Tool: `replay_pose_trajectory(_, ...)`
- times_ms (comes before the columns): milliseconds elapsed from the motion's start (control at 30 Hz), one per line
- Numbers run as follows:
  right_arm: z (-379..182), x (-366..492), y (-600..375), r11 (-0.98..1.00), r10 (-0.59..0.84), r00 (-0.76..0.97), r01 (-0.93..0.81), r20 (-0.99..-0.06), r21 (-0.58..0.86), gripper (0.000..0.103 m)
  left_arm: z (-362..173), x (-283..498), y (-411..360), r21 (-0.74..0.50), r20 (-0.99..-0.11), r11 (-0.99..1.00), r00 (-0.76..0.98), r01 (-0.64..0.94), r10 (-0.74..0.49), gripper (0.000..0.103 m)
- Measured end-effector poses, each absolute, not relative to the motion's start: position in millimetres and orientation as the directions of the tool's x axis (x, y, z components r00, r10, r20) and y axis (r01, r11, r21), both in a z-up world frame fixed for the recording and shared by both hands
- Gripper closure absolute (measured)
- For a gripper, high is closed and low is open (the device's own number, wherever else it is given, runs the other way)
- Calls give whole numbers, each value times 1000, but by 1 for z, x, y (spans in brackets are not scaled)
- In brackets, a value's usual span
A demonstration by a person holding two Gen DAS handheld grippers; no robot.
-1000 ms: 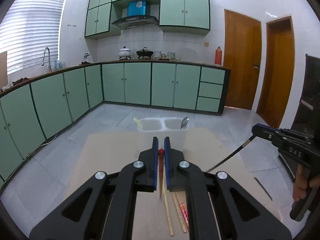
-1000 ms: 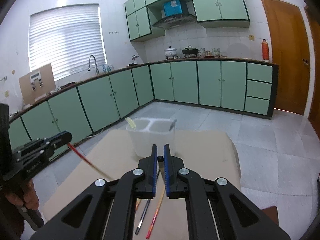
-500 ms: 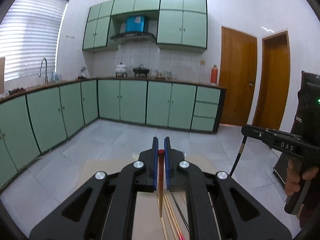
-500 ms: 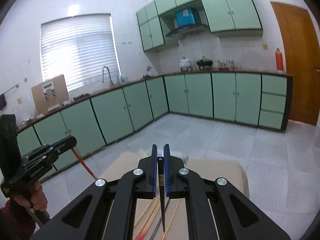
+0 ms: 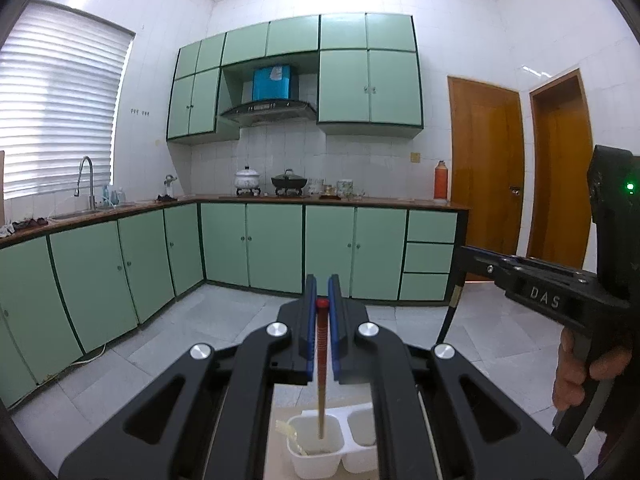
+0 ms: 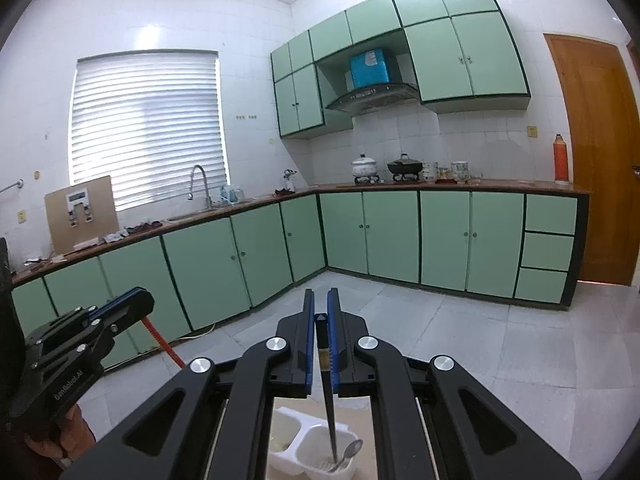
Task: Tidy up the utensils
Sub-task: 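Lift the red-tipped chopstick with the left tool while the right tool carries the black chopstick over the holder, then open the left tool to drop its chopstick while the right tool drops the black chopstick into the holder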
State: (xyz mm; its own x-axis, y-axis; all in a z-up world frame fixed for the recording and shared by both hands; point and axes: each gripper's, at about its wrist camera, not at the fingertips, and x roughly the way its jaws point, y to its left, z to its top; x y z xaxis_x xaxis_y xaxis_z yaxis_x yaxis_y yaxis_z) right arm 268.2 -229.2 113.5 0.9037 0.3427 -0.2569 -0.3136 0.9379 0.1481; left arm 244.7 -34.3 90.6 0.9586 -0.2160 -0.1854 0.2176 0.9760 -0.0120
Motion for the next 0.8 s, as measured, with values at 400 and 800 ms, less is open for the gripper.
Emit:
replay_pose_trajectory(400, 34, 293, -217, 942, 335, 856, -295, -394, 159, 96, 12, 295, -35, -14, -369, 982, 912, 189, -181, 96)
replay_pose_trajectory(800, 14, 204, -235, 970, 233, 912, -193, -337, 148, 51, -6, 215, -11, -14, -352, 989, 925, 145, -141, 58)
